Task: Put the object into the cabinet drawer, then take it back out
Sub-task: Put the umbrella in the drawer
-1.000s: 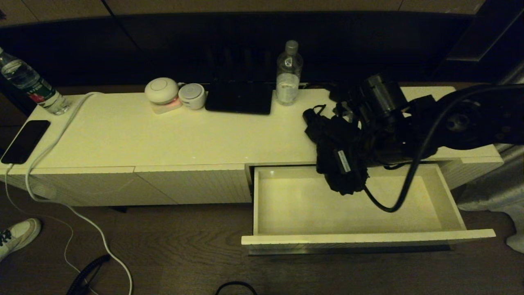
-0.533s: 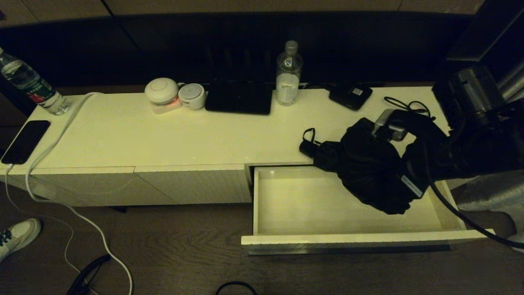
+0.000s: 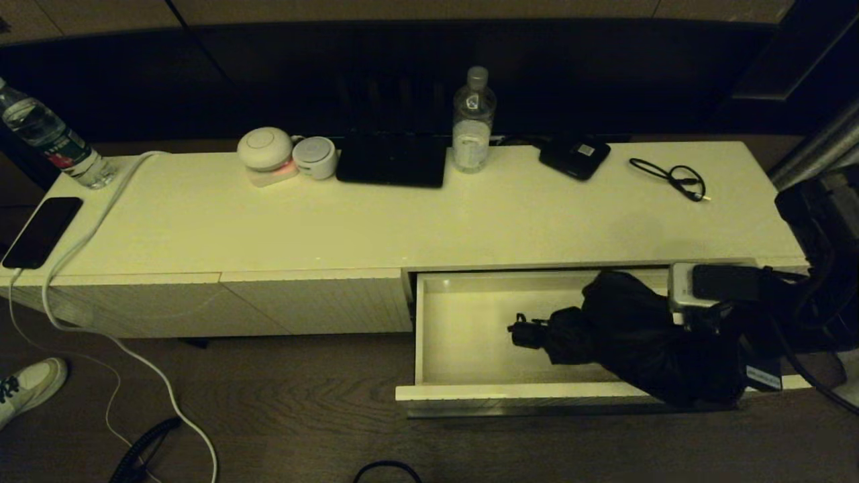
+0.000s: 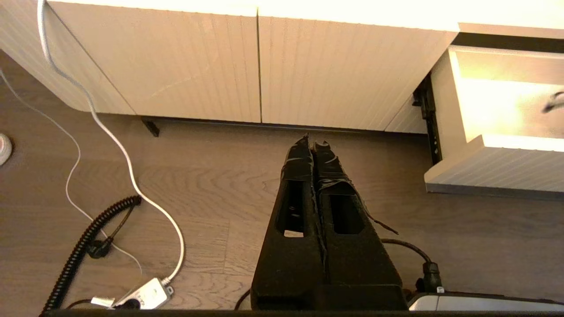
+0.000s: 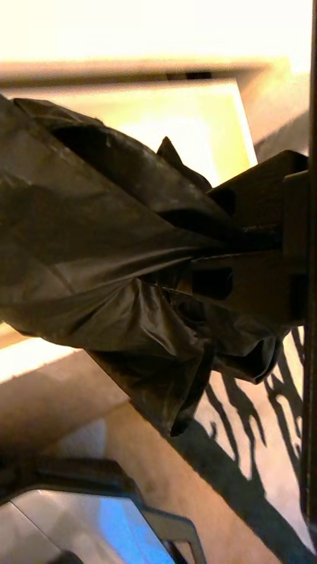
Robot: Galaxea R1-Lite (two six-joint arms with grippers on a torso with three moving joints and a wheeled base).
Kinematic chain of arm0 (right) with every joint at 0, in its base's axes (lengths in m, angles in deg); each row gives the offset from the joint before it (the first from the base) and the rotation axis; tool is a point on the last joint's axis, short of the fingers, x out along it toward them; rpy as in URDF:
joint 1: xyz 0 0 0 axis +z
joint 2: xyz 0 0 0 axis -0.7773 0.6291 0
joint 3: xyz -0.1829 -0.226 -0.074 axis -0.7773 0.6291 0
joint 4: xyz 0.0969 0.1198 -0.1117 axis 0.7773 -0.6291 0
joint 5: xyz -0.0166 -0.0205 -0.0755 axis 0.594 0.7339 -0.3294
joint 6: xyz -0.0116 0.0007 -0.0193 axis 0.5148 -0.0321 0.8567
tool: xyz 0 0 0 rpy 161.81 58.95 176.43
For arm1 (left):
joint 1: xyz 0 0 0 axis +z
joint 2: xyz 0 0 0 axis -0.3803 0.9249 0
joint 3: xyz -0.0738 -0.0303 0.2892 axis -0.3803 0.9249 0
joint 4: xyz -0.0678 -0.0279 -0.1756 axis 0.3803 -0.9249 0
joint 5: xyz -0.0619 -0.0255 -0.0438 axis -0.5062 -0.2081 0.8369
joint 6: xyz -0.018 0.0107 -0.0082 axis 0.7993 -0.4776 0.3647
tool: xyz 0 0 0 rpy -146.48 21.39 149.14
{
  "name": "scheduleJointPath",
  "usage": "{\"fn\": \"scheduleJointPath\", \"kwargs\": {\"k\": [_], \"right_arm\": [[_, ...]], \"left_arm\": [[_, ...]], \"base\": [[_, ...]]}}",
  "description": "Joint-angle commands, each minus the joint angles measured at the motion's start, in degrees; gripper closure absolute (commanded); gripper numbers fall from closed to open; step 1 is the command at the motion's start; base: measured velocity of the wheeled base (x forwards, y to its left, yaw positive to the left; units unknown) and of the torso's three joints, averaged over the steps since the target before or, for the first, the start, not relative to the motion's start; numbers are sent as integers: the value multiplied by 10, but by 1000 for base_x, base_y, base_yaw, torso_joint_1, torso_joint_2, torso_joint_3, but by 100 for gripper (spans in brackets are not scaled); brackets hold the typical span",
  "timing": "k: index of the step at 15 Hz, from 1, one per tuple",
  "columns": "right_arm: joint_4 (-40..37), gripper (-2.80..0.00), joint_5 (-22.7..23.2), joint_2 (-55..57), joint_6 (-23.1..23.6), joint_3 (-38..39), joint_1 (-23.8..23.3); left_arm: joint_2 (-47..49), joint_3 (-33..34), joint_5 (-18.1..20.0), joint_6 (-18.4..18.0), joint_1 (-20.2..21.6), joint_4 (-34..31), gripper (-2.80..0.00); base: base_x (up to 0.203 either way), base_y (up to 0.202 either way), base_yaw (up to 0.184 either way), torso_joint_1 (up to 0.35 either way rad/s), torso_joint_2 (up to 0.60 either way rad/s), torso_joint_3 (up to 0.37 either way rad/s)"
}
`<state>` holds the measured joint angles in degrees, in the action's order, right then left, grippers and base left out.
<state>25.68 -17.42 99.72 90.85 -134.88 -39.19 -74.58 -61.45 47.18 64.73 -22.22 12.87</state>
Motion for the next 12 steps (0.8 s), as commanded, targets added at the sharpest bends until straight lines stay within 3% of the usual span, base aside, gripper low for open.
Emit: {"fn": "scheduleJointPath", "kwargs": {"k": [1,9,12], "right_arm": [[2,0,2,12,5,14,-13],[86,0,26,110,10,16,-38],[143,0,29,153,60,28,-44]], "left_arm": [[-1,1,0,1,0,0,0],[-1,0,0,1,0,0,0],[-1,1,0,1,0,0,0]], "base": [[0,0,0,0,0,0],[0,0,0,0,0,0],[0,0,0,0,0,0]]}}
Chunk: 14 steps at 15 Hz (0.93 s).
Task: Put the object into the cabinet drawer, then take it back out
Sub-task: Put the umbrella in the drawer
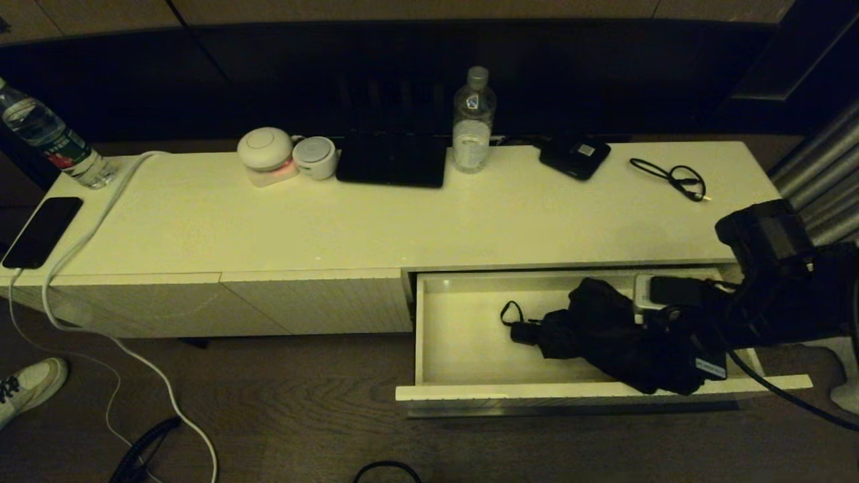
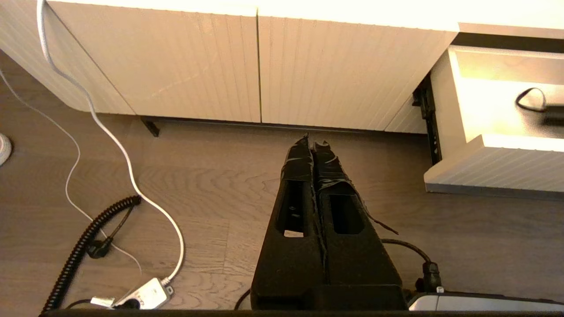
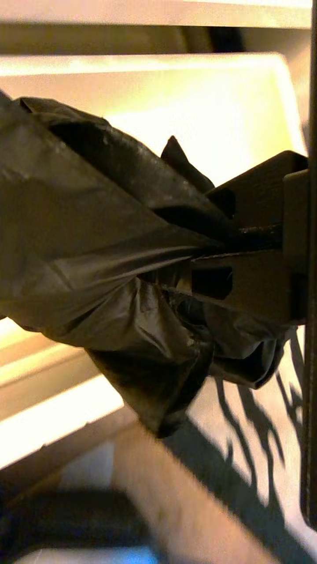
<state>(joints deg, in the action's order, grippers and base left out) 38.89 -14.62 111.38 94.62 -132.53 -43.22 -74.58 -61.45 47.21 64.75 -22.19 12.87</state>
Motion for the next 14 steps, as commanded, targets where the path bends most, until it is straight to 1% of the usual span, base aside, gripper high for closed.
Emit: {"fn": "scheduleJointPath", "kwargs": {"k": [1,4,5,11,14], "right_arm": [[18,0,1,49,41,2,-8],[48,0,6,59,49,-6,-8],[56,-280,9,61,52,-9,-8],[65,-280,20,49,58,-21,-7],[62,-280,20,8,58,-16,-3]], "left_arm": [[-1,0,0,0,0,0,0],[-1,0,0,0,0,0,0],[-1,1,0,0,0,0,0],[-1,0,0,0,0,0,0],[-1,0,0,0,0,0,0]], "base": [[0,0,0,0,0,0],[0,0,0,0,0,0],[0,0,0,0,0,0],[0,0,0,0,0,0],[0,0,0,0,0,0]]}}
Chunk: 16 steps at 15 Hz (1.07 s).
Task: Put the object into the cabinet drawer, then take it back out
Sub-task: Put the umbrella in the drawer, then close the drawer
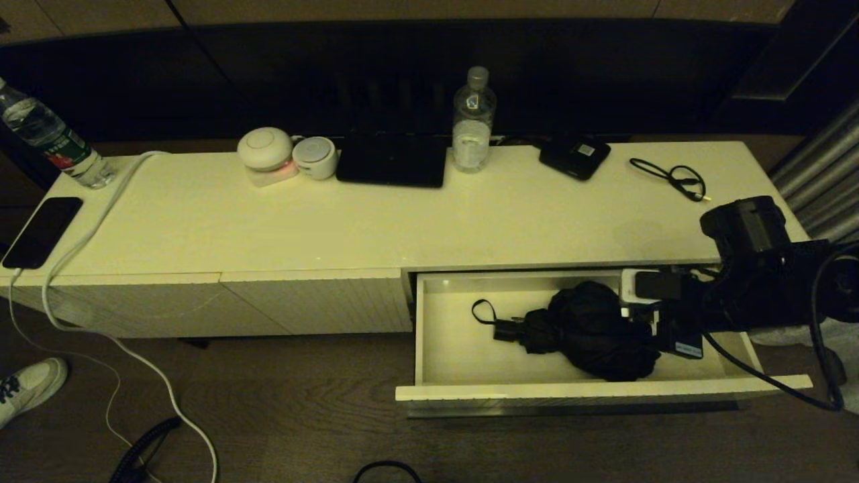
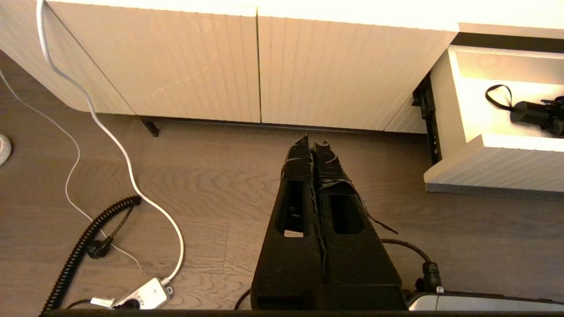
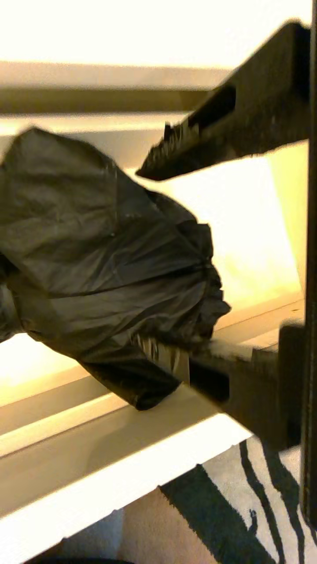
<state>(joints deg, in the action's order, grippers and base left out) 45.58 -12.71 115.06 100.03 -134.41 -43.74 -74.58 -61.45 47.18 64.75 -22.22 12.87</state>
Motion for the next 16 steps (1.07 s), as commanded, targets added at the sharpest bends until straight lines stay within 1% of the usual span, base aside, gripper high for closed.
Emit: {"fn": "scheduleJointPath", "kwargs": {"k": [1,5,8,9,10,12,16], "right_arm": [[-11,-280,0,-48,2,8,2],[-43,-280,1,-141,-20,66,2],[-85,-280,-1,-207,-83,106,1],[-108,0,-1,-231,-102,120,1],[-130,0,-1,-255,-115,138,1],[-156,0,-1,-294,-123,186,0],[-160,0,-1,-329,-124,310,14]], "left_arm": [[-1,0,0,0,0,0,0],[-1,0,0,0,0,0,0],[-1,0,0,0,0,0,0],[-1,0,0,0,0,0,0],[-1,0,0,0,0,0,0],[-1,0,0,0,0,0,0],[-1,0,0,0,0,0,0]], "base": [[0,0,0,0,0,0],[0,0,0,0,0,0],[0,0,0,0,0,0],[0,0,0,0,0,0],[0,0,0,0,0,0],[0,0,0,0,0,0],[0,0,0,0,0,0]]}}
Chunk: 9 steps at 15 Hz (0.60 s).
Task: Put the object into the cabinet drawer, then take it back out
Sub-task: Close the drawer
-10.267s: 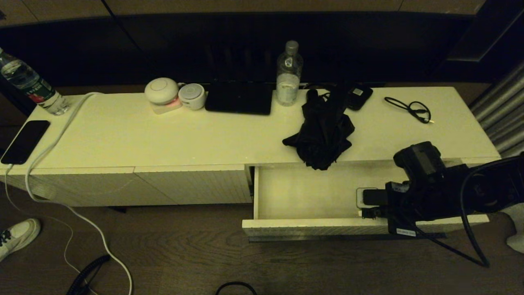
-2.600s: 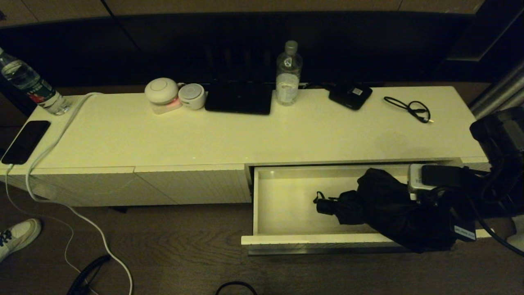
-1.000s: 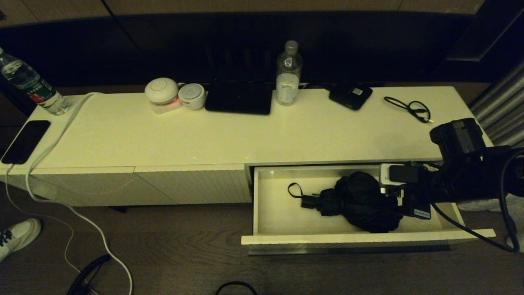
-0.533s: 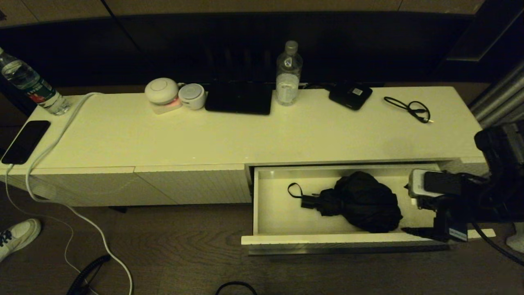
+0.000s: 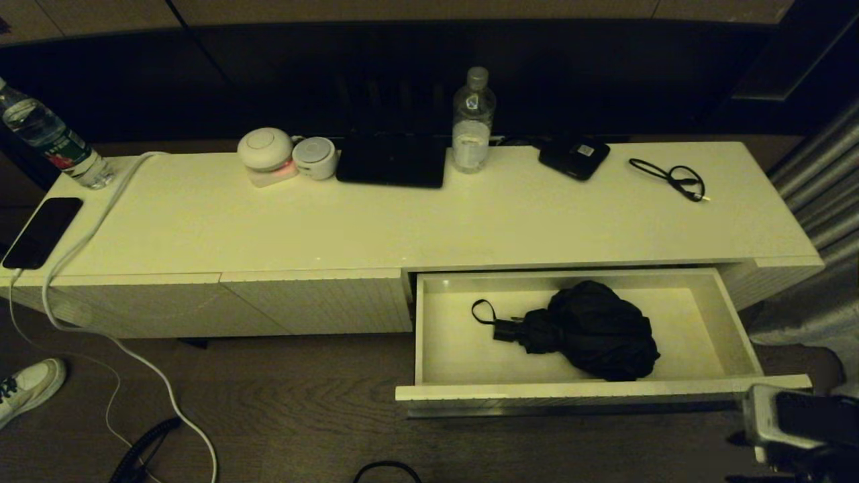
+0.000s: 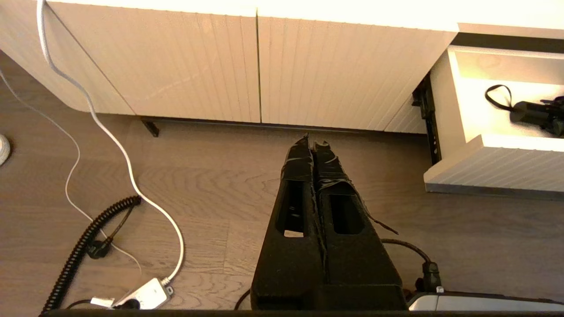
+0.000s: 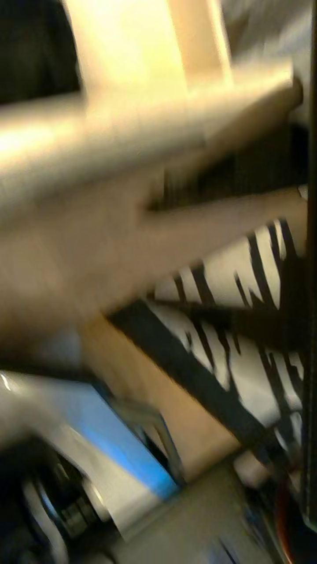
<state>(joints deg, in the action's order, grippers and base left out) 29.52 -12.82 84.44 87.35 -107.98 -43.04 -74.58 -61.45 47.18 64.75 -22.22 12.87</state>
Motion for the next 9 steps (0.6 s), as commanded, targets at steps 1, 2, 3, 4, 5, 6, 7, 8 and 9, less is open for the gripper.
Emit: {"fn": "scheduleJointPath", "kwargs": {"k": [1,2,3,4,5,6,7,8,9], "right_arm": [[7,0,-1,-19,3,73,10],[17,0,-3,-7,3,92,12],[36,0,-4,13,3,105,11],[61,0,-4,35,2,116,9],[91,0,-5,65,-1,126,9],[120,0,-4,95,-5,134,9],[152,0,-5,126,-8,140,9],[187,0,-5,158,-11,143,9],[226,0,-5,189,-15,144,9]], "left_arm": [[-1,0,0,0,0,0,0],[-1,0,0,0,0,0,0],[-1,0,0,0,0,0,0],[-1,1,0,0,0,0,0],[-1,0,0,0,0,0,0],[-1,0,0,0,0,0,0],[-1,0,0,0,0,0,0],[-1,0,0,0,0,0,0],[-1,0,0,0,0,0,0]], "base": [[0,0,0,0,0,0],[0,0,0,0,0,0],[0,0,0,0,0,0],[0,0,0,0,0,0],[0,0,0,0,0,0],[0,0,0,0,0,0],[0,0,0,0,0,0],[0,0,0,0,0,0],[0,0,0,0,0,0]]}}
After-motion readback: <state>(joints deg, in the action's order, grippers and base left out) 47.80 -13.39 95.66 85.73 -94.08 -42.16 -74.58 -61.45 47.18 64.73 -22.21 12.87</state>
